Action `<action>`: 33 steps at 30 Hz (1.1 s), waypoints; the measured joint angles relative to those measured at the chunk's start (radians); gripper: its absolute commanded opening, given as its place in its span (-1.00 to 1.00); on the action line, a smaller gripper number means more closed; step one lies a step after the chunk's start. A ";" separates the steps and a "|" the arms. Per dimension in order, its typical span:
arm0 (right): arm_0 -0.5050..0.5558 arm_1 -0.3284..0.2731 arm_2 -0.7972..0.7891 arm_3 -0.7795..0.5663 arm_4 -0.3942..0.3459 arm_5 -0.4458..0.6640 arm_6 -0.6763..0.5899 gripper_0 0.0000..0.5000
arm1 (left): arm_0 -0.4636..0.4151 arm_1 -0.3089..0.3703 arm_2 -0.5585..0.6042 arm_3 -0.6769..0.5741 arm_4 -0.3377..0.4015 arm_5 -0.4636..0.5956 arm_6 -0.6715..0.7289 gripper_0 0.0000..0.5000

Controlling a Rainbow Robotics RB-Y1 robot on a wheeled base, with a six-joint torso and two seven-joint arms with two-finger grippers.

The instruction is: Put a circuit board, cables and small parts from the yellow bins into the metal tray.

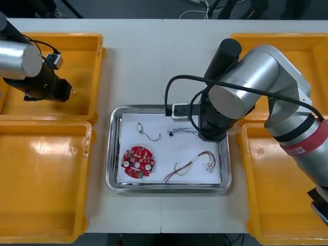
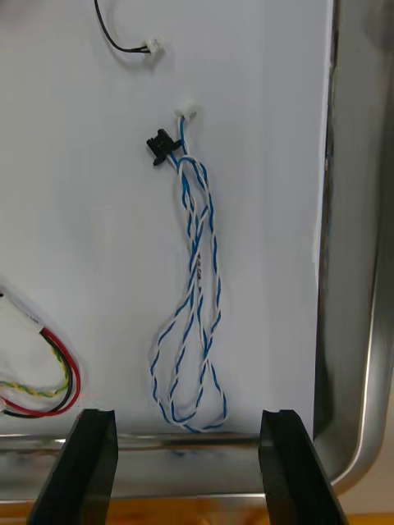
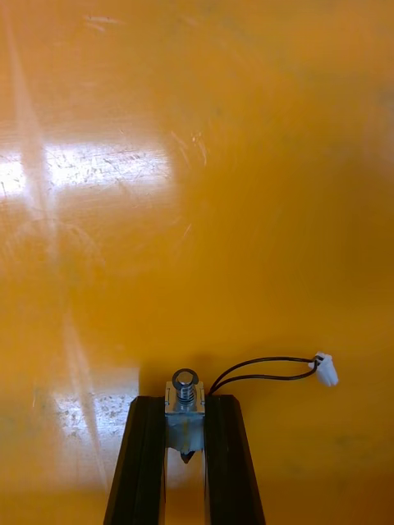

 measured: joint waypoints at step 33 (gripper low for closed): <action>0.003 -0.341 -0.410 -0.108 -0.307 0.173 -0.743 1.00 | -0.005 -0.002 0.178 -0.448 -0.036 0.607 0.000 -1.00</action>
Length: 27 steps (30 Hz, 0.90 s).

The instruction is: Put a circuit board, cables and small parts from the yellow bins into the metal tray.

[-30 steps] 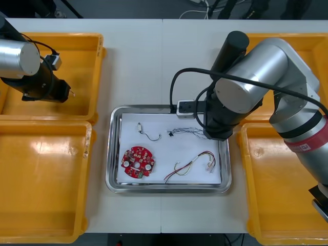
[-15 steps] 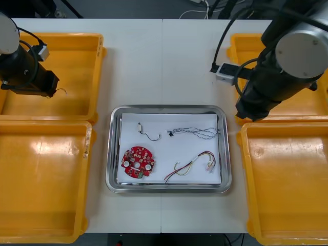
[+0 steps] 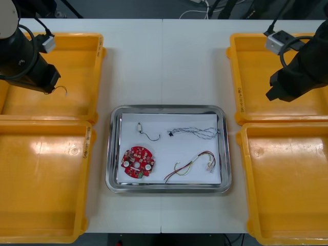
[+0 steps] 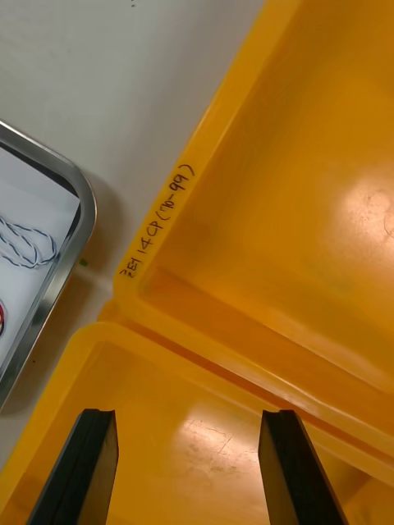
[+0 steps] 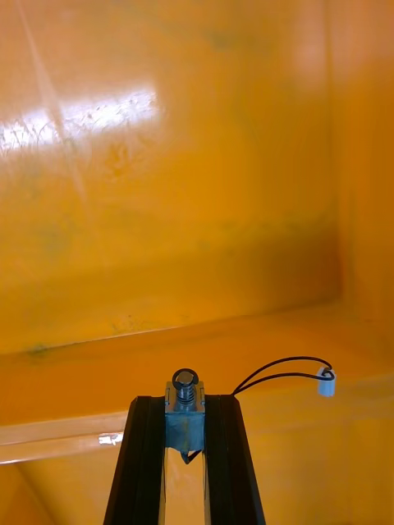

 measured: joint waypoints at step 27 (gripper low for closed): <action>0.247 -0.070 -0.267 -0.001 -0.024 0.000 -0.260 1.00 | -0.062 -0.109 -0.340 -0.329 0.110 0.010 0.544 -1.00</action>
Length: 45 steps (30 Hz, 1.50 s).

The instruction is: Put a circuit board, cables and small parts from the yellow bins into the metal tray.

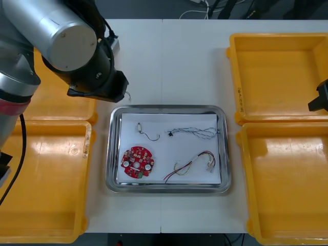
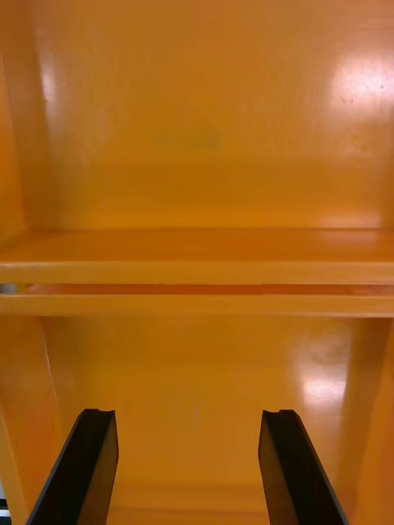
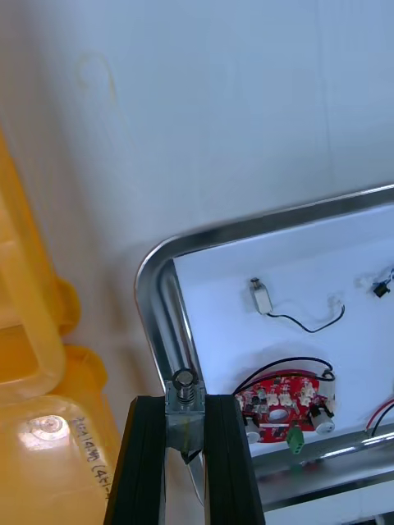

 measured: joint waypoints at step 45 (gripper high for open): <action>0.193 0.002 -0.038 -0.075 0.056 -0.107 -0.072 1.00 | -0.005 -0.033 -0.365 0.214 -0.077 -0.314 0.302 -1.00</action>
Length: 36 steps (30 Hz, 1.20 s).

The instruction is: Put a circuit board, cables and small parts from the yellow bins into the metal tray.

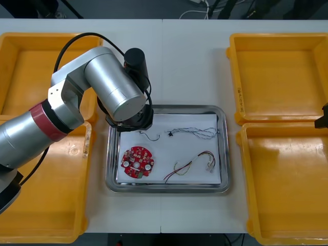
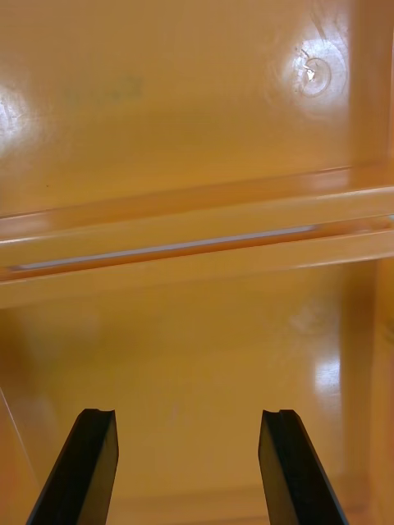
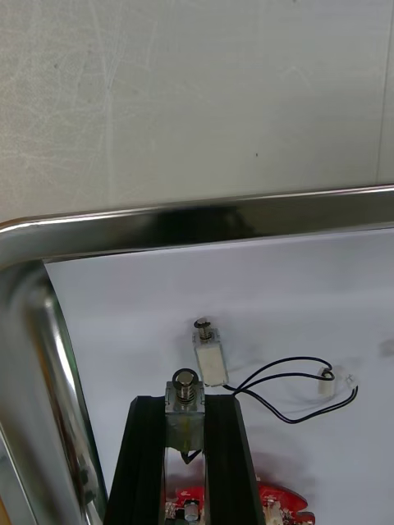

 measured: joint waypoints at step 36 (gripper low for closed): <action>0.008 0.025 -0.001 0.000 0.014 -0.016 0.014 1.00 | 0.000 -0.001 -0.023 0.057 -0.002 -0.053 -0.026 1.00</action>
